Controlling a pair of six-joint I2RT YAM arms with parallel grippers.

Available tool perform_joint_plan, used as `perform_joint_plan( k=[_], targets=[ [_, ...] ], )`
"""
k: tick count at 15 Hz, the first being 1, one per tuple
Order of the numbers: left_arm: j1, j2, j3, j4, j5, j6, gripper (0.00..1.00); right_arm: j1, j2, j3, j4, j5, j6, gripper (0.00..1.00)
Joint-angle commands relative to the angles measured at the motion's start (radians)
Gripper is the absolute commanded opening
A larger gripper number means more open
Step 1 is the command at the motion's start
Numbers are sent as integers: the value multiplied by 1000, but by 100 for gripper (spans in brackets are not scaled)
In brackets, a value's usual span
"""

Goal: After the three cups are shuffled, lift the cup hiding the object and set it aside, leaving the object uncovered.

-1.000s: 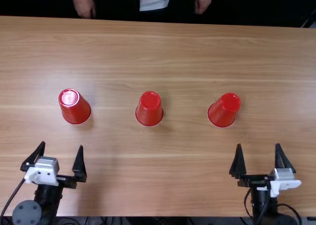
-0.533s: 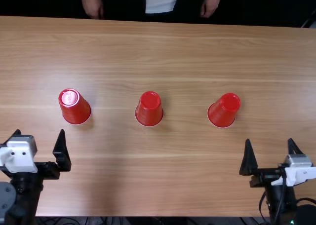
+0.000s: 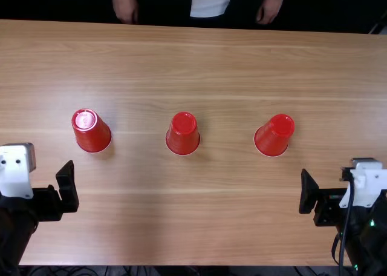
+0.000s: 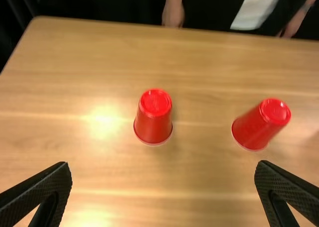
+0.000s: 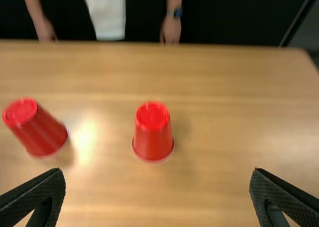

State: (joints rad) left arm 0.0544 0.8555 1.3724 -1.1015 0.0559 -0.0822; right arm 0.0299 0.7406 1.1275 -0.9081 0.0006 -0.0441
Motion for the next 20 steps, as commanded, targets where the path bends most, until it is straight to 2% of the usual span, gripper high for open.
perform_joint_plan(
  k=[1, 4, 9, 11, 16, 17, 18, 20],
  targets=[
    [9, 43, 62, -38, -4, 10, 100, -8, 48, 69, -47, 9, 0, 100],
    [9, 128, 85, -152, -4, 110, 100, -7, 141, 166, -197, 7, -2, 100],
    [5, 201, 88, -231, -4, 114, 100, -1, 224, 181, -315, 1, -4, 100],
    [4, 226, 88, -244, -3, 114, 100, -1, 249, 180, -341, -21, -2, 100],
    [-1, 283, 82, -237, -4, 104, 100, -2, 263, 172, -347, -23, 0, 100],
    [-1, 312, 80, -233, -8, 104, 100, -2, 263, 172, -339, -23, 4, 100],
    [-1, 347, 82, -218, -25, 104, 100, -2, 263, 170, -326, -25, 4, 100],
    [-4, 404, 85, -139, -71, 102, 100, -2, 261, 167, -313, -25, 5, 100]
  ],
)
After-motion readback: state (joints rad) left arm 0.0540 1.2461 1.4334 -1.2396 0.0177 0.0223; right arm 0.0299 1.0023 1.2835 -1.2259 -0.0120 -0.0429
